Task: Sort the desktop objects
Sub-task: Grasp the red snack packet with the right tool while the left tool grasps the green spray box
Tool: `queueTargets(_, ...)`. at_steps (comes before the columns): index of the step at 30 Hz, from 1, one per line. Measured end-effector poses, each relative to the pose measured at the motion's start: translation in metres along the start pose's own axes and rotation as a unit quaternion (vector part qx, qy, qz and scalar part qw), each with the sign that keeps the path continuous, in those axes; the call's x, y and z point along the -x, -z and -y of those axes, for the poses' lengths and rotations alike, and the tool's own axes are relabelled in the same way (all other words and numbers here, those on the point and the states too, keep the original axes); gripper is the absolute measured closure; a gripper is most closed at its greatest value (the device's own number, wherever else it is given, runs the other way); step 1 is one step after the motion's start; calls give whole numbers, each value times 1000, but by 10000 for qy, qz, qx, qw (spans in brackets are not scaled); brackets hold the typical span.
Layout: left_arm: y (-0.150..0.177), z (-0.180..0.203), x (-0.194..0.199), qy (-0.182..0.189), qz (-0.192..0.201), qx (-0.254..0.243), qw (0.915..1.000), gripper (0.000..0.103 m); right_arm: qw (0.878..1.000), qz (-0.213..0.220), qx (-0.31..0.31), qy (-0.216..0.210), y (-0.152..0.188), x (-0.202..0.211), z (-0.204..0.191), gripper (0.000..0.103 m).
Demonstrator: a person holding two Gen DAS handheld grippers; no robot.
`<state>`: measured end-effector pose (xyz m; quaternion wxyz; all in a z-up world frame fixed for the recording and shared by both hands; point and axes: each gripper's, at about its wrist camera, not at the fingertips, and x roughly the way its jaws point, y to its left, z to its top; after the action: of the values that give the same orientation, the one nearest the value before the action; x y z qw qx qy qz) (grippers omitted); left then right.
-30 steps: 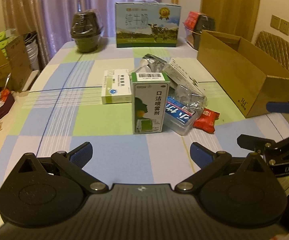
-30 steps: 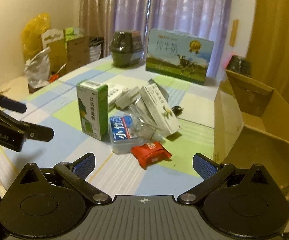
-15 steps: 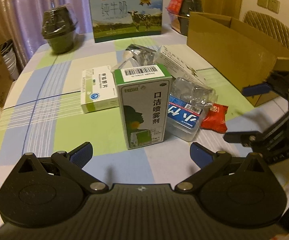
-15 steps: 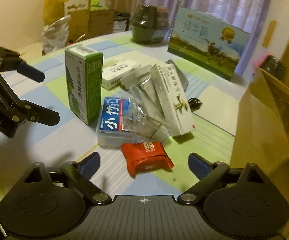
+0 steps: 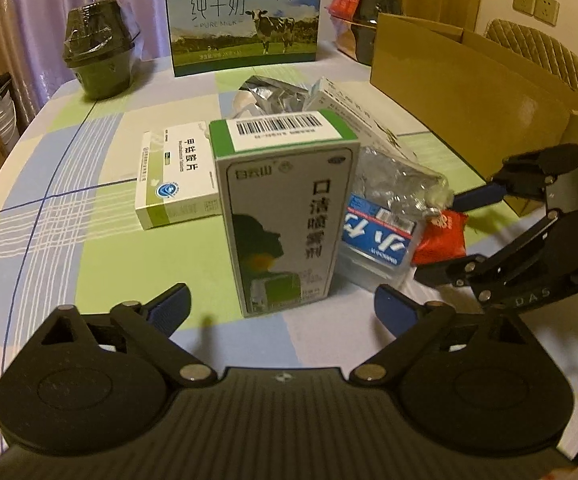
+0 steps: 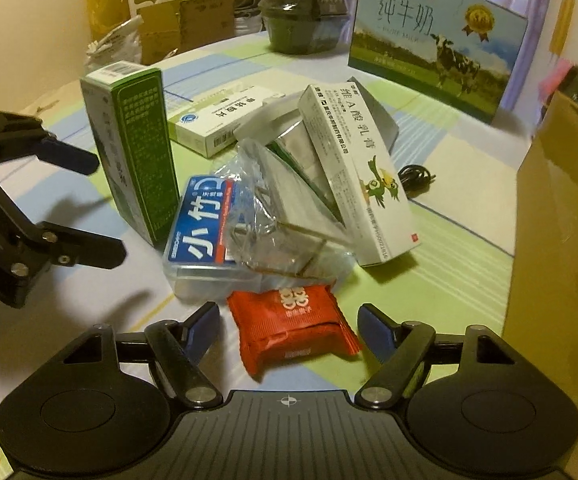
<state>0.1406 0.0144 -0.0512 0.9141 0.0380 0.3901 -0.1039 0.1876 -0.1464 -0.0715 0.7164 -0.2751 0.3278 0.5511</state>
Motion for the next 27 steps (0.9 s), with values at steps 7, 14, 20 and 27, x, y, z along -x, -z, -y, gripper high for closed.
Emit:
queueTargets(7,-5,3,-1,-50,279,206,9994,16,9998,-4,-203,-50,-2,3,-2,55)
queueTargets(14,-13,11,-5,-369,493,420,9972,34,9981,-10,-614,9,2,8,1,60)
queueTargets(20,-11,7,0,-491,535,490,9962,52,9960,-32,-894,16,10,20,0,60)
queueTargets(27,1,10,17,-553,466,613,9955,52,9950,8,-995,73,18,31,-8,60)
